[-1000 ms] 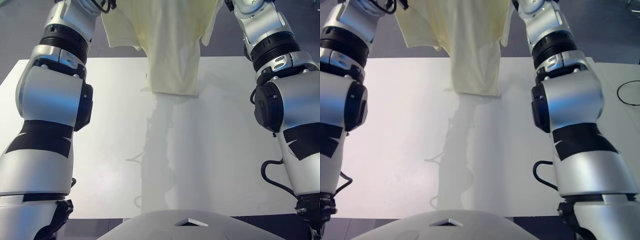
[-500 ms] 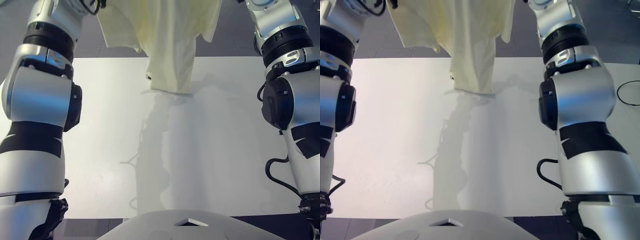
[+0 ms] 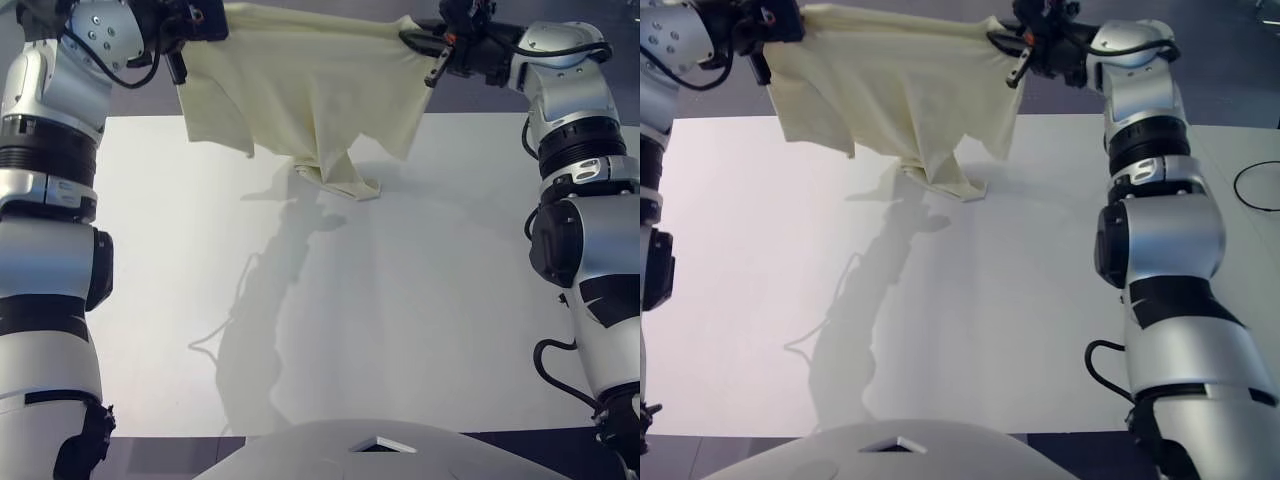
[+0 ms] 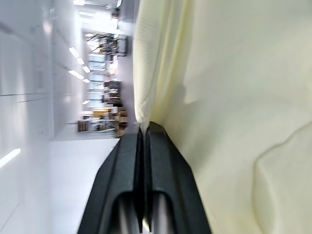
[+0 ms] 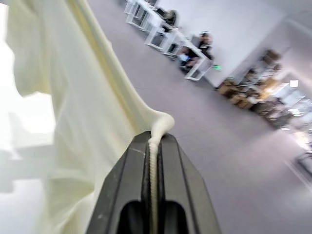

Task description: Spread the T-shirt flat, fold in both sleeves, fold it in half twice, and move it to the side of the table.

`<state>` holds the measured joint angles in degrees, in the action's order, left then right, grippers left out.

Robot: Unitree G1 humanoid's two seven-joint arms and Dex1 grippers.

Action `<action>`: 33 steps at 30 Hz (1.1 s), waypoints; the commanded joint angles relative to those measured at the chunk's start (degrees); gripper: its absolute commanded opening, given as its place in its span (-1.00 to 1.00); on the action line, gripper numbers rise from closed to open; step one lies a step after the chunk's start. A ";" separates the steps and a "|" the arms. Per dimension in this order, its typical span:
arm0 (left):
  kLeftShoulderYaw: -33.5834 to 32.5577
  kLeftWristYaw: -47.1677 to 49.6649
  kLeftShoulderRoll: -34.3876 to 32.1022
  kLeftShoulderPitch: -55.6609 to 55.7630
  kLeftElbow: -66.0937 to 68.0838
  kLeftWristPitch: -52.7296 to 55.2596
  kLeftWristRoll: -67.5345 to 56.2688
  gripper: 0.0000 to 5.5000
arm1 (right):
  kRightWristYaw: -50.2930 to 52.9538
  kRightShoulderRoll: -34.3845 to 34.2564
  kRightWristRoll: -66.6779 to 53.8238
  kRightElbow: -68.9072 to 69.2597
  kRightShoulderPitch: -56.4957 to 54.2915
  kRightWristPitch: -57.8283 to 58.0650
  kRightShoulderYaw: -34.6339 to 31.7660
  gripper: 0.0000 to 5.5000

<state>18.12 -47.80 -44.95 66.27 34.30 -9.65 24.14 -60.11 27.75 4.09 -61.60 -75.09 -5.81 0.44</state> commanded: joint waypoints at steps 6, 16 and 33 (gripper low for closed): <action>-3.75 -20.88 -9.17 -10.69 -25.28 11.06 -8.80 -1.00 | -21.24 9.50 -7.93 24.21 4.65 25.75 3.04 -1.00; -6.36 -37.16 -16.77 -24.39 -47.93 19.63 -24.23 -1.00 | -32.36 22.01 -20.37 54.63 22.31 40.16 14.65 -1.00; -1.87 -37.14 -22.32 -53.40 -72.66 26.63 -31.11 -1.00 | -25.47 31.22 -28.61 90.08 54.76 50.62 20.71 -1.00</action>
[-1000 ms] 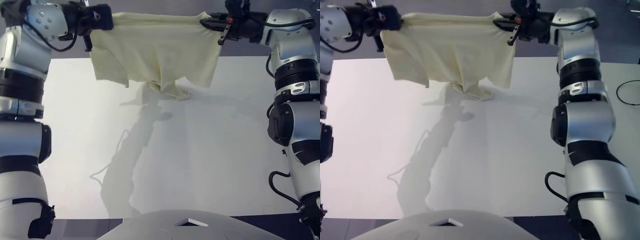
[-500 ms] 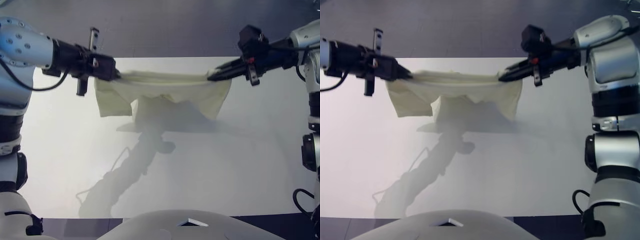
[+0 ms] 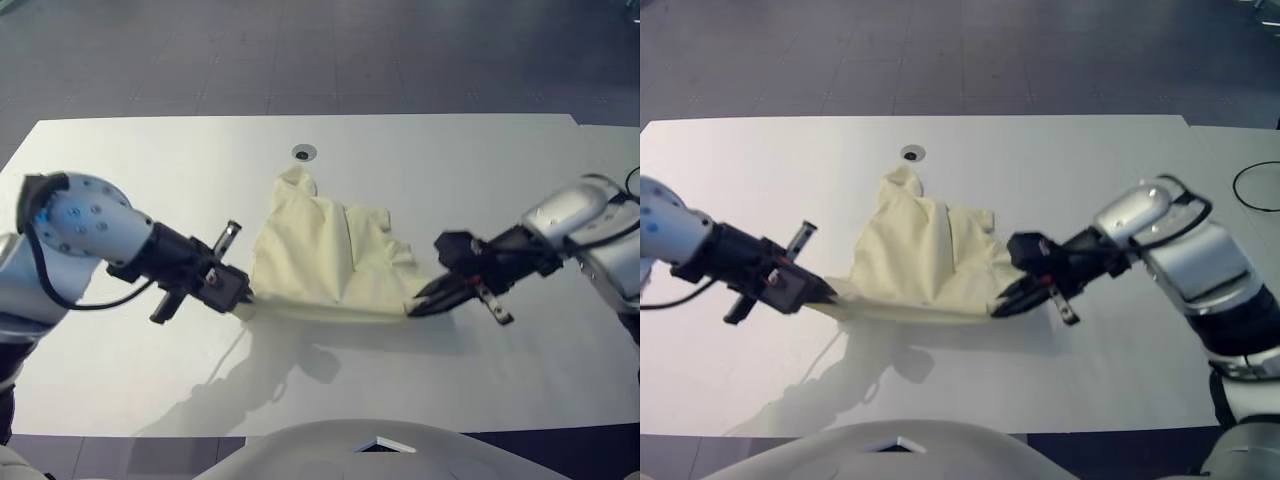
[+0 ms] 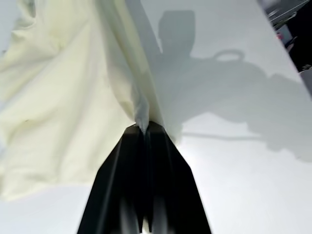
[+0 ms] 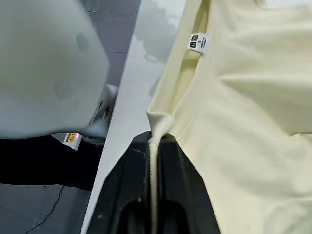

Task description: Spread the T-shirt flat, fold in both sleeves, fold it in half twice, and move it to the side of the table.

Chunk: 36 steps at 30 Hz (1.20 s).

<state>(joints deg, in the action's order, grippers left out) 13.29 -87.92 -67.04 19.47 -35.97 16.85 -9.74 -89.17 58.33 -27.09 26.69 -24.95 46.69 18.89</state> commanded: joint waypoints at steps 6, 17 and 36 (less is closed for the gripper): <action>6.82 7.88 2.07 -12.61 -3.39 1.27 5.83 -1.00 | 8.29 -0.18 6.45 1.43 8.75 -5.16 5.07 -1.00; 6.09 7.37 1.73 -14.77 -5.47 8.36 -0.28 -0.75 | 6.63 2.66 5.66 4.33 10.48 -6.15 5.57 -0.66; 4.62 21.48 11.28 7.24 18.71 9.56 6.84 0.41 | 34.65 -22.39 20.49 -43.73 -18.78 -20.15 -1.32 0.45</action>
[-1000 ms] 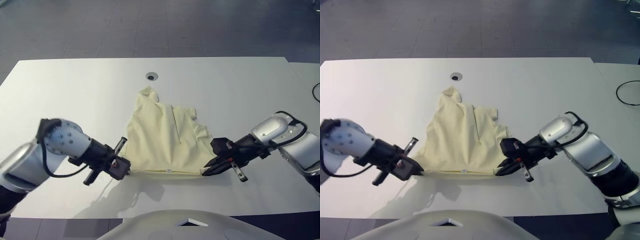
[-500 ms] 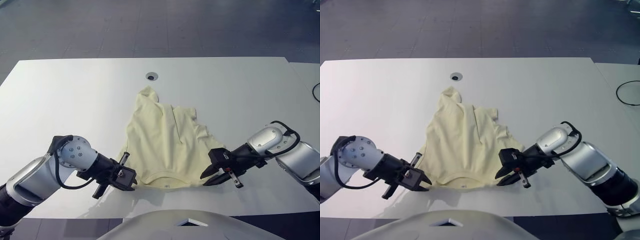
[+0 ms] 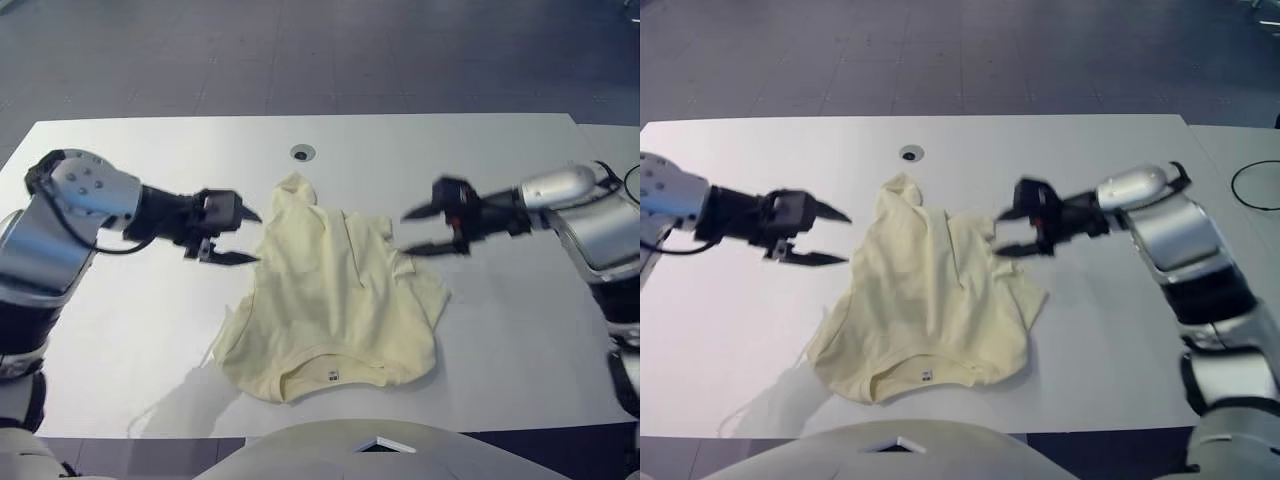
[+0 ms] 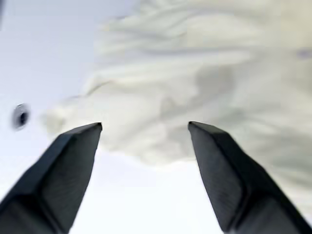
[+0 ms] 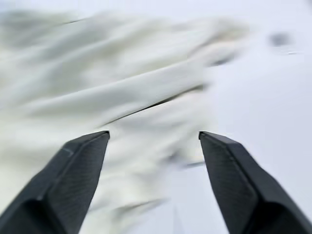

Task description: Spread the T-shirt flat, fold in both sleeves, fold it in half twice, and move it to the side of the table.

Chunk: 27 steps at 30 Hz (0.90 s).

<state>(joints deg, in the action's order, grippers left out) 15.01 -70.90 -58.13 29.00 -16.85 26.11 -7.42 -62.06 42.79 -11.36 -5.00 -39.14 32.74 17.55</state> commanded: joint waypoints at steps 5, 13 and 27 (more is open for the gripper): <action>9.58 9.12 6.48 -5.69 -1.58 -0.67 11.97 0.70 | 13.79 -13.96 10.04 -29.74 -8.66 -16.45 0.36 0.73; 14.80 11.92 8.80 -7.71 -0.17 -3.68 20.91 0.95 | 12.15 -14.59 14.30 -38.35 -8.70 -23.10 0.27 0.96; 15.06 10.03 9.13 -10.19 0.02 -5.90 24.12 0.95 | 13.38 -18.04 23.00 -49.51 -9.83 -30.27 3.51 0.96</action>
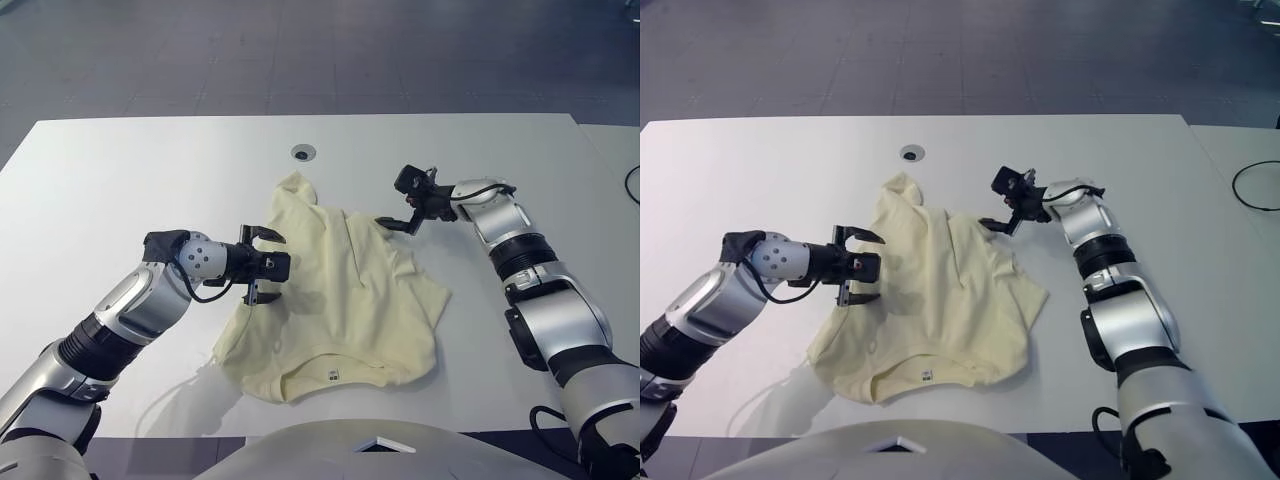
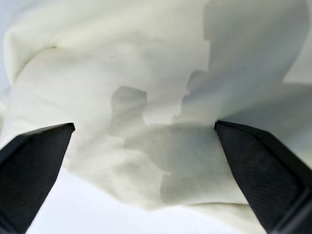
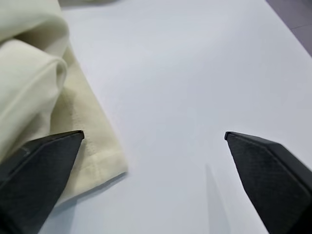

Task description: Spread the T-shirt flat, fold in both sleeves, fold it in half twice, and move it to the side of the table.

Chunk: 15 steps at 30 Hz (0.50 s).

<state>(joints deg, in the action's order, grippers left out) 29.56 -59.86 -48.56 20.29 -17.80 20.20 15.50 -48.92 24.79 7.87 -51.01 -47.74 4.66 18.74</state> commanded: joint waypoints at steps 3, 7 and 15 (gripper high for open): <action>0.35 -1.42 -0.61 -1.67 0.75 -0.22 1.34 0.95 | 2.34 0.89 9.56 -8.53 -1.92 -4.91 6.39 0.96; 0.24 -1.89 -0.79 -2.34 -0.11 0.04 1.30 0.95 | 11.32 0.97 16.15 -17.07 -6.47 -7.46 10.15 0.96; 0.63 -1.89 0.42 -4.47 -2.14 1.80 1.51 0.95 | 20.46 -1.47 18.52 -23.81 -10.46 -9.79 9.03 0.96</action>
<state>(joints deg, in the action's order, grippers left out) 28.50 -60.58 -48.46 18.33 -19.76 20.80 16.42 -29.56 24.61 25.00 -72.68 -59.80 -5.15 27.61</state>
